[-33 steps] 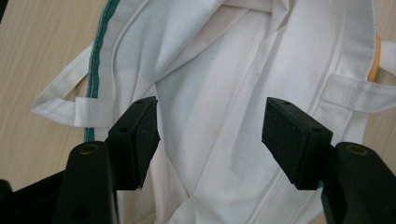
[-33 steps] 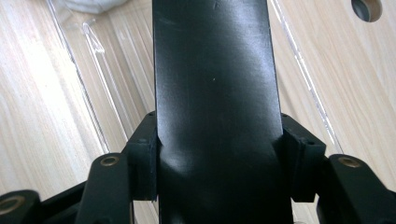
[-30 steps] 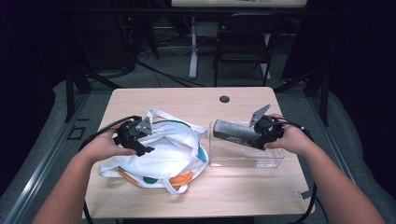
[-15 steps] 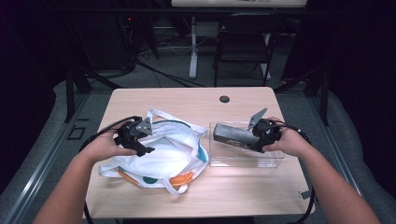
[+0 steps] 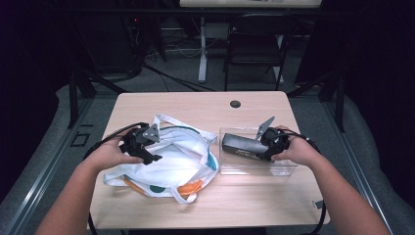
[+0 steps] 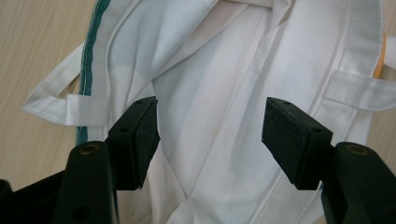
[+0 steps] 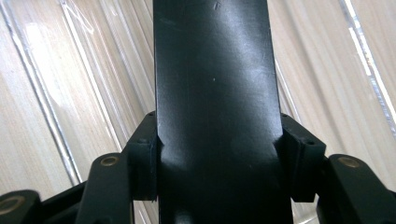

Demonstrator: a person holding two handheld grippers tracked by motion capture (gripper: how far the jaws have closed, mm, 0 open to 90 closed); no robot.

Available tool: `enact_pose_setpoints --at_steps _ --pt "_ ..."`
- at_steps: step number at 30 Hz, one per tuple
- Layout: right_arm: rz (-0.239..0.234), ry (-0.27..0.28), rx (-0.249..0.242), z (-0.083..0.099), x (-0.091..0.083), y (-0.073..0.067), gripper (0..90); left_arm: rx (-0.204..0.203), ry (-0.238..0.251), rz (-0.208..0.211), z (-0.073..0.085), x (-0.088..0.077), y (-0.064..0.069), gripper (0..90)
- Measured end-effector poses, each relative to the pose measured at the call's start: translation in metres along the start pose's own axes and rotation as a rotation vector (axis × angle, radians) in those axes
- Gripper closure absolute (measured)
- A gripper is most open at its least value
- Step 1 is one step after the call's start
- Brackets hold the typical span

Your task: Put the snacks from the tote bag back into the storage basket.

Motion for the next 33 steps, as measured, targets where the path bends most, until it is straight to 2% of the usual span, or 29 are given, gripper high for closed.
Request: enact_pose_setpoints --at_steps 1,2,5,12,20,21,22,30,33 --pt "0.0 0.0 0.0 0.0 0.0 0.0 41.6 0.0 -0.001 0.0 0.0 0.0 0.0 36.2" --pt "0.011 -0.023 -0.012 0.0 0.0 0.001 41.6 -0.001 0.0 0.0 0.0 0.0 0.0 36.1" --pt "0.004 -0.013 -0.011 -0.001 0.004 0.0 41.6 -0.001 0.0 0.002 0.0 0.0 0.0 36.1" --pt "0.0 -0.04 -0.024 -0.003 0.009 0.001 41.5 -0.001 0.0 0.003 0.0 0.001 0.001 36.1" --pt "-0.01 -0.053 -0.008 -0.002 0.016 0.004 41.4 -0.001 -0.004 0.004 0.002 0.002 0.0 36.1" --pt "-0.008 -0.034 0.011 -0.002 0.018 0.002 41.4 -0.002 -0.004 0.005 0.003 0.003 0.0 36.1" --pt "-0.002 -0.055 -0.007 -0.002 0.017 0.004 41.3 -0.001 -0.004 0.005 0.003 0.003 0.0 36.1" --pt "-0.024 -0.054 0.025 0.003 0.025 0.004 41.3 -0.005 -0.003 0.005 0.003 0.004 0.0 36.1" --pt "-0.029 -0.058 0.019 0.004 0.027 0.005 41.3 -0.004 -0.004 0.005 0.003 0.004 0.0 36.1"
Point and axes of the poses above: each handheld gripper's, and its own axes: x roughly forward along the jaws, z roughly out of its underside, y roughly to its right, the point moved 5 cm from there along x, roughly forward along the jaws, and after that the axes turned 1 degree about x, right-handed, at the moved point
